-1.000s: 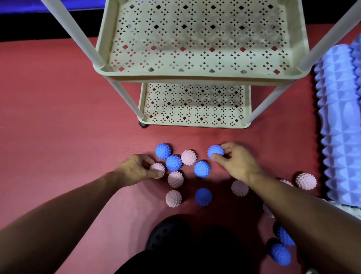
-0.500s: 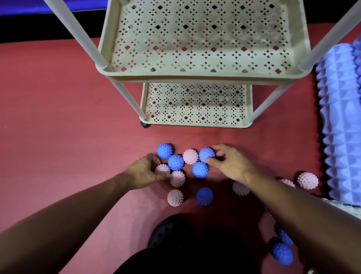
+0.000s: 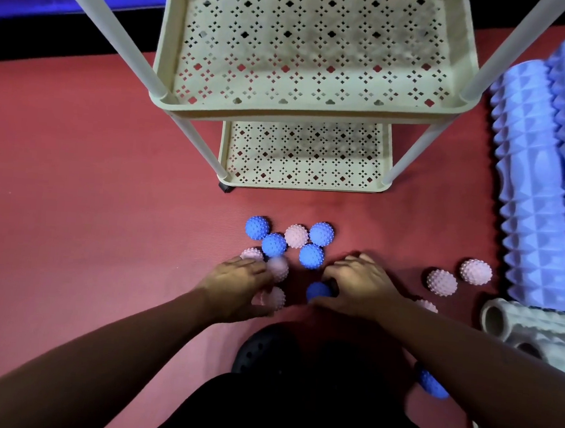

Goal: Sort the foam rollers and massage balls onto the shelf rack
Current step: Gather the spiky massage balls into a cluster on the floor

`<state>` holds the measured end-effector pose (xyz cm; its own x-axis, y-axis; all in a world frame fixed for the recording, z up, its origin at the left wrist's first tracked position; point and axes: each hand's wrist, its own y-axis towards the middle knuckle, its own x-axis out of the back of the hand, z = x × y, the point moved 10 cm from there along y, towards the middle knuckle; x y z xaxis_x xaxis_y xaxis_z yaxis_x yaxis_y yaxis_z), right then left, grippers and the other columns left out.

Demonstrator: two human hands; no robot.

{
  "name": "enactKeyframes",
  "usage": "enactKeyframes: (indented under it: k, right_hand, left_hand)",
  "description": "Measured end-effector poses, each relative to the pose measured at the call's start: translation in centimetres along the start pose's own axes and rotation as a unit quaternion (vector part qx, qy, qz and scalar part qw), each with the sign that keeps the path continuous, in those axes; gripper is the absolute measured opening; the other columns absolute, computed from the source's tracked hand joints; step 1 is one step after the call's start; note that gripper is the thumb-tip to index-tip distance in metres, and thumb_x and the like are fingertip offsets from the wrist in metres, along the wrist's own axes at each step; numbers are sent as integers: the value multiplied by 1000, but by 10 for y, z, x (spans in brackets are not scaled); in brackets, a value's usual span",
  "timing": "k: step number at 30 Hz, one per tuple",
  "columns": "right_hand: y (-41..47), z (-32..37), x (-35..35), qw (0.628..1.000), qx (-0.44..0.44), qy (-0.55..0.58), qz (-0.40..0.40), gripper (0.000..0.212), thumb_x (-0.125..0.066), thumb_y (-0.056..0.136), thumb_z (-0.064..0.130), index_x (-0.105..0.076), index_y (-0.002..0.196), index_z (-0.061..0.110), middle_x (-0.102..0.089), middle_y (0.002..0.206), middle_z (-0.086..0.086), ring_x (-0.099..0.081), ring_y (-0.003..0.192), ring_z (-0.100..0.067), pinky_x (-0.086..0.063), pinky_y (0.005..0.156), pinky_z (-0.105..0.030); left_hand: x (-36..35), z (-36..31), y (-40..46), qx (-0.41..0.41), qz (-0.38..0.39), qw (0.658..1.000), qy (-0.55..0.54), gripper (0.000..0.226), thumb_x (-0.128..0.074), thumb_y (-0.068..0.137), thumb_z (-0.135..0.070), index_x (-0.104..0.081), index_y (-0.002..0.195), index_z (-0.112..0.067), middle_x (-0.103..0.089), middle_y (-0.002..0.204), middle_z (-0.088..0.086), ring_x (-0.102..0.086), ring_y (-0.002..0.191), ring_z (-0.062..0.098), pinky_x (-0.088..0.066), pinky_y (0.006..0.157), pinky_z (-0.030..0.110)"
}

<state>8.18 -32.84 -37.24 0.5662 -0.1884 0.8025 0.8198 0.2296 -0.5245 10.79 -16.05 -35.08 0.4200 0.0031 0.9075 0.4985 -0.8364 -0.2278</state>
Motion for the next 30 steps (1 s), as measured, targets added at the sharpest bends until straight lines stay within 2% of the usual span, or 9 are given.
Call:
enactKeyframes:
  k: [4, 7, 9, 12, 14, 16, 21, 25, 30]
  right_hand:
    - [5, -5, -4, 999, -29, 32, 31, 59, -57, 71, 82, -62, 97, 29, -69, 108, 7, -61, 109, -19, -39, 96, -35]
    - [2, -5, -1, 995, -24, 78, 56, 58, -59, 72, 79, -62, 91, 25, -70, 93, 8, -63, 92, -19, -46, 77, -33]
    - [2, -8, 15, 989, -27, 144, 22, 53, -64, 73, 74, -60, 80, 21, -65, 75, 9, -59, 71, -8, -44, 65, -31]
    - [8, -17, 54, 950, -65, 289, -99, 32, -77, 76, 56, -64, 85, 28, -64, 73, 19, -55, 64, 8, -37, 60, -11]
    - [21, -19, 77, 934, -82, 307, -165, 31, -77, 79, 51, -68, 99, 29, -69, 85, 20, -56, 68, 10, -38, 64, -8]
    - [37, -18, 90, 929, -101, 301, -191, 38, -75, 81, 52, -67, 111, 29, -72, 101, 17, -62, 86, 3, -47, 79, -21]
    - [71, -3, 79, 958, -115, 220, -144, 42, -69, 87, 51, -60, 122, 29, -71, 118, 7, -57, 116, -22, -44, 97, -37]
    - [83, 2, 67, 960, -129, 214, -123, 39, -66, 93, 42, -54, 128, 29, -67, 126, 3, -58, 116, -26, -43, 98, -37]
    - [96, 13, 41, 948, -104, 297, -44, 51, -59, 98, 35, -45, 147, 29, -51, 149, 1, -50, 134, -22, -38, 112, -36]
  left_hand:
    - [-2, 5, 0, 19, -6, 1000, 11, 49, -64, 79, -68, -61, 97, -22, -62, 92, -3, -65, 87, 25, -52, 77, 32]
    - [7, 20, 5, 100, -19, 994, -37, 48, -59, 79, -76, -59, 89, -29, -60, 91, -10, -62, 88, 19, -49, 78, 32]
    - [21, 37, 6, 173, -49, 977, -111, 43, -61, 82, -73, -53, 82, -31, -54, 85, -15, -55, 82, 13, -45, 73, 32]
    - [39, 62, 3, 251, -120, 944, -176, 29, -68, 88, -55, -55, 87, -29, -52, 84, -14, -50, 79, 11, -39, 70, 30]
    - [43, 78, 0, 295, -162, 917, -214, 24, -70, 90, -44, -57, 95, -25, -55, 90, -7, -53, 83, 15, -43, 76, 31]
    - [35, 92, 2, 341, -164, 890, -255, 24, -69, 93, -37, -58, 107, -21, -56, 102, -1, -57, 92, 19, -47, 87, 34]
    - [5, 106, 14, 373, -107, 849, -357, 43, -60, 101, -27, -52, 143, -23, -42, 128, -7, -57, 114, 18, -47, 109, 41]
    - [-16, 105, 17, 374, -66, 835, -397, 46, -60, 101, -26, -49, 146, -30, -48, 137, -3, -58, 123, 25, -46, 110, 49]
    - [-18, 97, 18, 359, -55, 819, -444, 51, -57, 102, -21, -44, 148, -38, -52, 145, 2, -59, 126, 19, -48, 110, 40]
